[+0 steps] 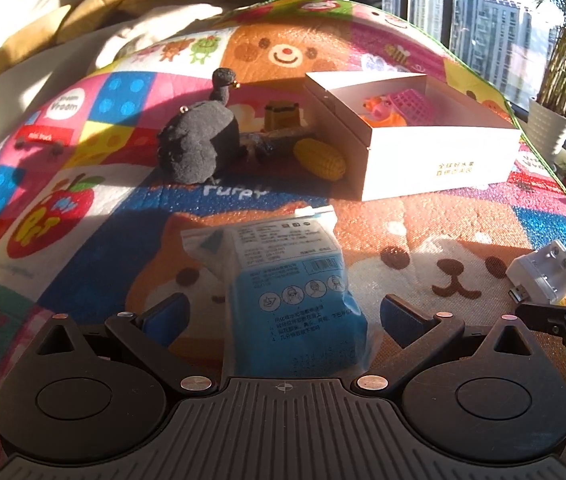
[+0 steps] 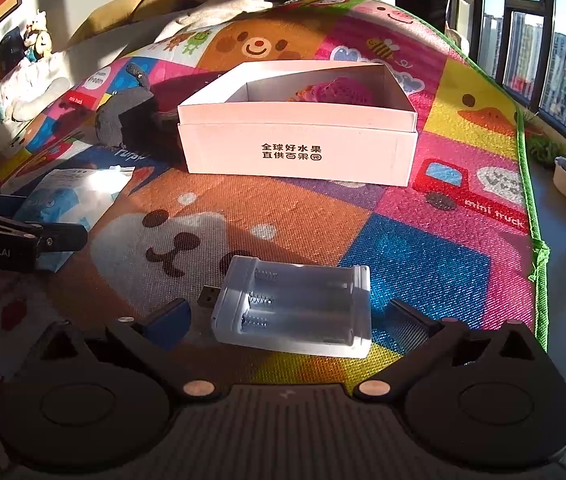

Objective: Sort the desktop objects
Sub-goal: 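Carry the blue bag and battery holder toward the white box with both grippers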

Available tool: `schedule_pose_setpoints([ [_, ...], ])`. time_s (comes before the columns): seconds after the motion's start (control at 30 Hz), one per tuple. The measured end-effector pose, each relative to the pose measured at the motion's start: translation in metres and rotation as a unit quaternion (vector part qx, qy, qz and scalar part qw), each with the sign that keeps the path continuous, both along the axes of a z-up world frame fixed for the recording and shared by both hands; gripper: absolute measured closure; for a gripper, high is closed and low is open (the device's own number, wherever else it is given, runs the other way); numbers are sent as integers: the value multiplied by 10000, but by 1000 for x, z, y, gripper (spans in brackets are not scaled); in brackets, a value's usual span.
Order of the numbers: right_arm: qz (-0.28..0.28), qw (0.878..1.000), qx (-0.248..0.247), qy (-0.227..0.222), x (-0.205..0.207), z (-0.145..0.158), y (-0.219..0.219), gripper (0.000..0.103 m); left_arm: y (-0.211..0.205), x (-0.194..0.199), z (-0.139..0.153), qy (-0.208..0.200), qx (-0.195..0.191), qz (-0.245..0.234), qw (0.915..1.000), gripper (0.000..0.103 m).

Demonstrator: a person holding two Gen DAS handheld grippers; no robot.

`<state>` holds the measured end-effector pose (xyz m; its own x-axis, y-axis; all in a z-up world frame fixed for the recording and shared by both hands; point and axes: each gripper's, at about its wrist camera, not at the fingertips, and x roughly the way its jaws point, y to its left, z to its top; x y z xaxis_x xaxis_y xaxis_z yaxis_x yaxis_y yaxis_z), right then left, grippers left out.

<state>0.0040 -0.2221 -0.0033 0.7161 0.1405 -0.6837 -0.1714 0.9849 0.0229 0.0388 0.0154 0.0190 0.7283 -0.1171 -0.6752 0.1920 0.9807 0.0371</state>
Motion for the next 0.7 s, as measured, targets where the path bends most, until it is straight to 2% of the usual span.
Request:
schedule_pose_setpoints([
  [0.07,27,10000,-73,-20,1,0,4,0,7,-3,0,8,-67,21,10000,0],
  [0.13,40,9999,-85,-39,4,0,6,1,15,-6,1,46,-330,-23,9994,0],
  [0.23,81,9999,-64,-112,4,1,8,9,15,-7,5,48,-593,-143,9981,0],
  [0.37,88,9999,-49,-134,3,1,8,11,2,2,1,-13,-293,-77,9995,0],
  [0.53,73,9998,-76,-146,2,2,8,11,-3,11,-6,61,-231,32,9997,0],
  [0.6,73,9998,-75,-146,2,2,8,11,-3,11,-7,53,-205,71,9998,8],
  [0.63,74,9998,-76,-145,2,2,8,11,-3,11,-7,81,-213,84,9997,25],
  [0.67,74,9998,-75,-144,2,2,8,11,-3,11,-7,94,-208,137,9996,32],
  [0.7,73,9998,-76,-145,2,2,8,11,-2,10,-7,59,-232,167,9996,32],
])
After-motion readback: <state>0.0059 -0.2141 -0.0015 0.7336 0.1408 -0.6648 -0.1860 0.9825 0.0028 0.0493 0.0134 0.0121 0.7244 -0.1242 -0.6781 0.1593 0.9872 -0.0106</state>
